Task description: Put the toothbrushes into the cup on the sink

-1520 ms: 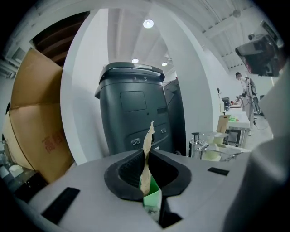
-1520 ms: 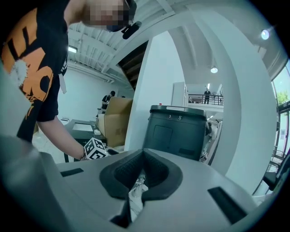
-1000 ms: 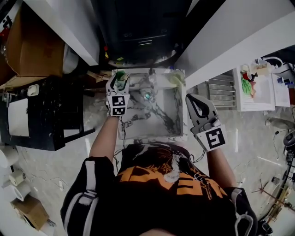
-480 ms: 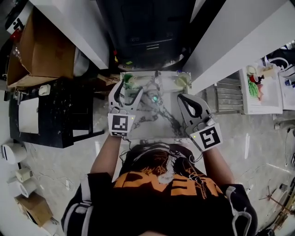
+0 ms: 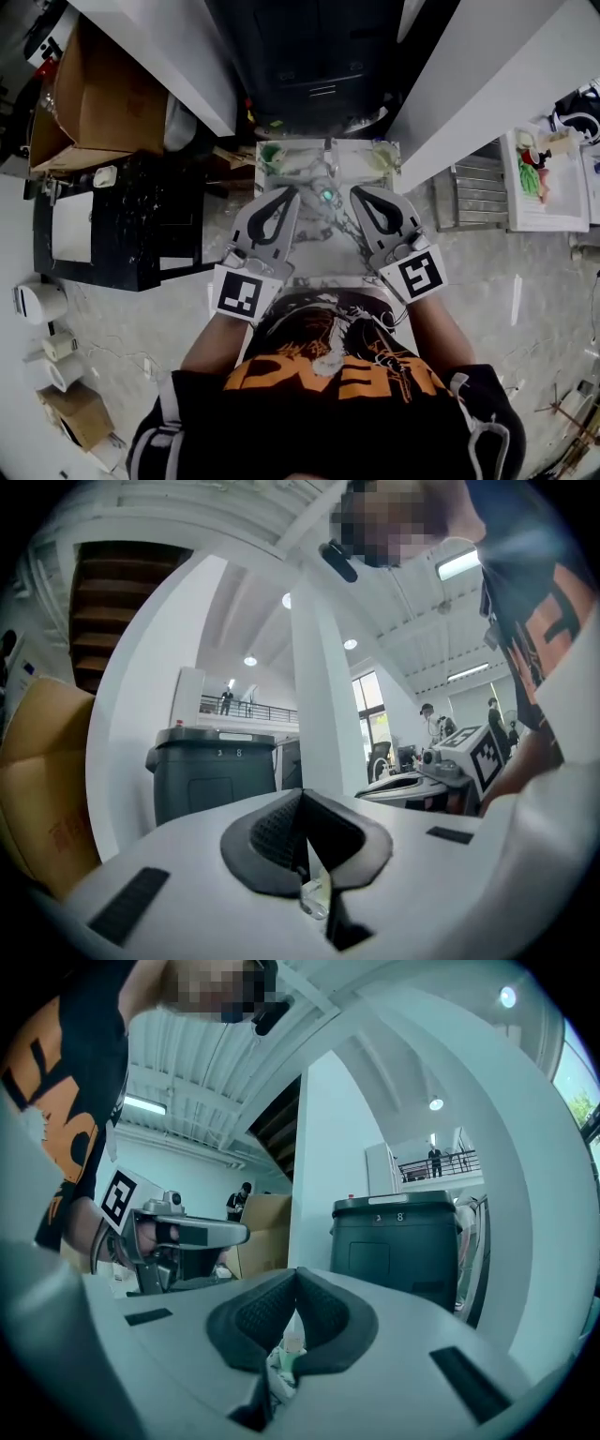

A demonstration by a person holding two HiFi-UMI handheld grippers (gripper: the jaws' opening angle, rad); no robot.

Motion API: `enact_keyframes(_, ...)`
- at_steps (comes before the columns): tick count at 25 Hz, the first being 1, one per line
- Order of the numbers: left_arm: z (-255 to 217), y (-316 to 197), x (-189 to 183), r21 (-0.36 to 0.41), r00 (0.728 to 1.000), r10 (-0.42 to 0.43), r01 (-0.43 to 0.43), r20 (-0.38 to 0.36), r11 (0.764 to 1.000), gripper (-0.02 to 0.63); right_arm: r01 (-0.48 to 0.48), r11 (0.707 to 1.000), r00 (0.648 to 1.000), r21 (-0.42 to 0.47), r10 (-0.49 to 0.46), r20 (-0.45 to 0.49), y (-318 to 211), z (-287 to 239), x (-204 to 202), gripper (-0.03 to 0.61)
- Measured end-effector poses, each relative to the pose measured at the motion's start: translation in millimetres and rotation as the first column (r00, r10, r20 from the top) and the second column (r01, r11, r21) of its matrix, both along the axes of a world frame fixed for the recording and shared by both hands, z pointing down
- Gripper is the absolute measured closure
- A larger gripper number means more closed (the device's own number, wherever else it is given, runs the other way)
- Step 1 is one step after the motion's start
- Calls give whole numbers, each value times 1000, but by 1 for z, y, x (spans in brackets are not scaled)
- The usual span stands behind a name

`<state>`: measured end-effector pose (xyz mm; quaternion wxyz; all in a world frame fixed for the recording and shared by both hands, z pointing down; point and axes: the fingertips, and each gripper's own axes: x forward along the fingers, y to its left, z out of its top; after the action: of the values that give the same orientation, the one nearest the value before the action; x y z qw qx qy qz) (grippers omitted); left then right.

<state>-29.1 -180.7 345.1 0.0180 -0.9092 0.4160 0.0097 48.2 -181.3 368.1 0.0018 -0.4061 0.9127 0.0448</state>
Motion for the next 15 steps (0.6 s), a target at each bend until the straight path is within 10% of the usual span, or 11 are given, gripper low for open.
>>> enact_keyframes(4, 16, 17, 15, 48, 970, 41, -53, 238, 997, 591, 9, 1000, 1000, 5, -9, 26, 6, -8, -6, 565)
enact_keyframes(8, 12, 17, 22, -2, 997, 21, -21, 79, 1000, 591, 4, 1000, 1000, -4, -3, 29, 11, -13, -1, 565)
enact_keyframes(15, 6, 10, 26, -4, 998, 35, -35, 45, 999, 591, -16, 1000, 1000, 1, 16, 25, 15, -19, 3, 565)
